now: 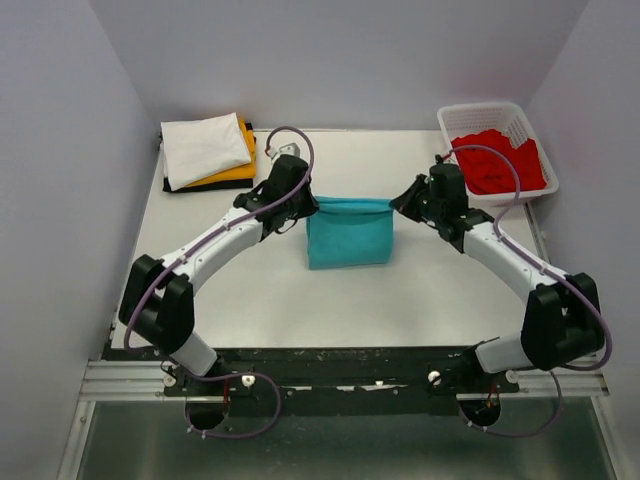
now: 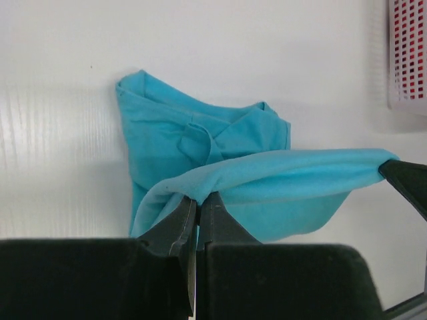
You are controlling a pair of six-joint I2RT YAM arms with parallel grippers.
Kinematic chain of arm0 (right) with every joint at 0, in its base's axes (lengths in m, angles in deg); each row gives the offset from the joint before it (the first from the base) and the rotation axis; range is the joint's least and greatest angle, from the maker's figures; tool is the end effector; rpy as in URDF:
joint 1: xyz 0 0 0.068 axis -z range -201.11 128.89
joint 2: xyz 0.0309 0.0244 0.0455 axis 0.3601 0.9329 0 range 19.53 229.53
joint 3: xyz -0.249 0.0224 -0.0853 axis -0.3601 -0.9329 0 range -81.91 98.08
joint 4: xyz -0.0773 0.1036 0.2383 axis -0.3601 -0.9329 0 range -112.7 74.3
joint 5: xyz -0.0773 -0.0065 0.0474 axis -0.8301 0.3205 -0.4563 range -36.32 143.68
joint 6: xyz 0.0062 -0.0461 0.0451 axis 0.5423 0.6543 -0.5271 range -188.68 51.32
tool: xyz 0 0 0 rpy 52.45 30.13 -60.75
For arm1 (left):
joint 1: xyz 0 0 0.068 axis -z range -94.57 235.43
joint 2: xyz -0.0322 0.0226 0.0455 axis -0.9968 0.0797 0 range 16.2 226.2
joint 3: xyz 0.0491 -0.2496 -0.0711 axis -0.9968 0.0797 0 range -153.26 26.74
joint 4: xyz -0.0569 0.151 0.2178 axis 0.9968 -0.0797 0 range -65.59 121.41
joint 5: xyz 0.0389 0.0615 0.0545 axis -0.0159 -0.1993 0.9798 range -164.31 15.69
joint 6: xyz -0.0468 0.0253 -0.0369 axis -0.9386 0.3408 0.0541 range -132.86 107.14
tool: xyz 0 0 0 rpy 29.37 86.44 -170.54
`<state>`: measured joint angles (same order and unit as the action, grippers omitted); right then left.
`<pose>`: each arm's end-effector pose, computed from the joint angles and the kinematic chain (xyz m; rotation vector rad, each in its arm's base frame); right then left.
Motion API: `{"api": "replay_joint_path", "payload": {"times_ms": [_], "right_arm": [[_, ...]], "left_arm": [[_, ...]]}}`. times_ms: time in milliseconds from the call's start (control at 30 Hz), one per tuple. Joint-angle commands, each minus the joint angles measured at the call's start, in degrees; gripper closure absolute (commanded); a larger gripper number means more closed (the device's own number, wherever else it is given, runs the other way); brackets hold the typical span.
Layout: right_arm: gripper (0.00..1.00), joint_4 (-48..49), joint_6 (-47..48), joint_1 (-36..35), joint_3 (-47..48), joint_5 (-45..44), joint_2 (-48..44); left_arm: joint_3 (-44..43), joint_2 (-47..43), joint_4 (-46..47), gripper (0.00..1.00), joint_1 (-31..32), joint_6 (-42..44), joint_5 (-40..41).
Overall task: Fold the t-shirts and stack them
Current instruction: Fold the long partially folded tshirt into a neat square
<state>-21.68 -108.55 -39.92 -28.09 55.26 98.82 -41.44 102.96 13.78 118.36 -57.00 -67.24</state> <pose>0.3168 0.1094 0.2435 0.3827 2.1521 0.6269 0.3113 -0.1943 0.2703 -0.2918 2.2472 -0.6063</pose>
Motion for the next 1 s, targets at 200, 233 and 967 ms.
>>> {"api": "replay_joint_path", "payload": {"times_ms": [200,233,967], "right_arm": [[0.99,10.94,2.1,2.93,9.03,2.54,15.97],[0.99,11.36,2.31,3.04,9.76,2.21,17.54],[0.0,15.54,3.35,4.16,12.6,22.44,23.81]], "left_arm": [[-14.7,17.25,-2.77,1.0,-6.16,1.77,-1.73],[-16.04,18.85,-3.77,1.0,-6.65,1.39,-1.24],[-17.47,20.68,1.5,0.01,-9.68,0.24,-24.47]]}}
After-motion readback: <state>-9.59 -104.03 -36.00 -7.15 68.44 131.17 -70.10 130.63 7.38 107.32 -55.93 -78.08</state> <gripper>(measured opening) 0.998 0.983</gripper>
